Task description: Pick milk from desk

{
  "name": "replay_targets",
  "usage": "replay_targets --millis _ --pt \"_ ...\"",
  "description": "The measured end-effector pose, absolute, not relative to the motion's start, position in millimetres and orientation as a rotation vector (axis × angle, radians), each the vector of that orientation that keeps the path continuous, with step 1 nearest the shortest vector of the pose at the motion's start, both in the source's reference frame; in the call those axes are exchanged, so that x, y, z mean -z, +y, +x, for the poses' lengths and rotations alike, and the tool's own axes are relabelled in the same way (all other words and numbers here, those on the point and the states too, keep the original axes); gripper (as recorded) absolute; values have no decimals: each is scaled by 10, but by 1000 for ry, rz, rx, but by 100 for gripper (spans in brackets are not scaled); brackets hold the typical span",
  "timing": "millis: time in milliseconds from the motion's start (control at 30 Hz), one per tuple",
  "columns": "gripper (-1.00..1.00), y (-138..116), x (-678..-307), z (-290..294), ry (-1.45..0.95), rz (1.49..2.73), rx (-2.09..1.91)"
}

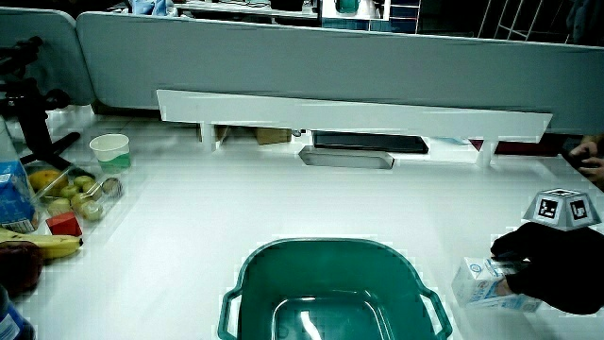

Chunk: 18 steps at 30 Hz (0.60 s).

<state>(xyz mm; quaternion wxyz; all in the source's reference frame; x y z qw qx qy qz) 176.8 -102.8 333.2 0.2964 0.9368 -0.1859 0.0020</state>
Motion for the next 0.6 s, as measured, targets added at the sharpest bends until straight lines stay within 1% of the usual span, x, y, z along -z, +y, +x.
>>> replay_targets --millis 167,233,267,367,467,500,533,567,600 --pt "100 -999 -3120 1623 -551 2524 -2" --pt "100 -991 -3081 1566 -582 2506 -33" --pt "100 -980 -3037 1524 -584 2539 8" --pt "100 -979 -2973 1442 -605 2557 6" --pt "100 -978 -2927 1334 -665 2525 -49" --pt "100 -967 -2874 1286 -655 2571 -4" --pt "100 -972 -2880 1264 -671 2563 -22" --pt "100 -990 -2937 1233 -670 2471 -133" --pt "100 -961 -2843 1164 -713 2562 0"
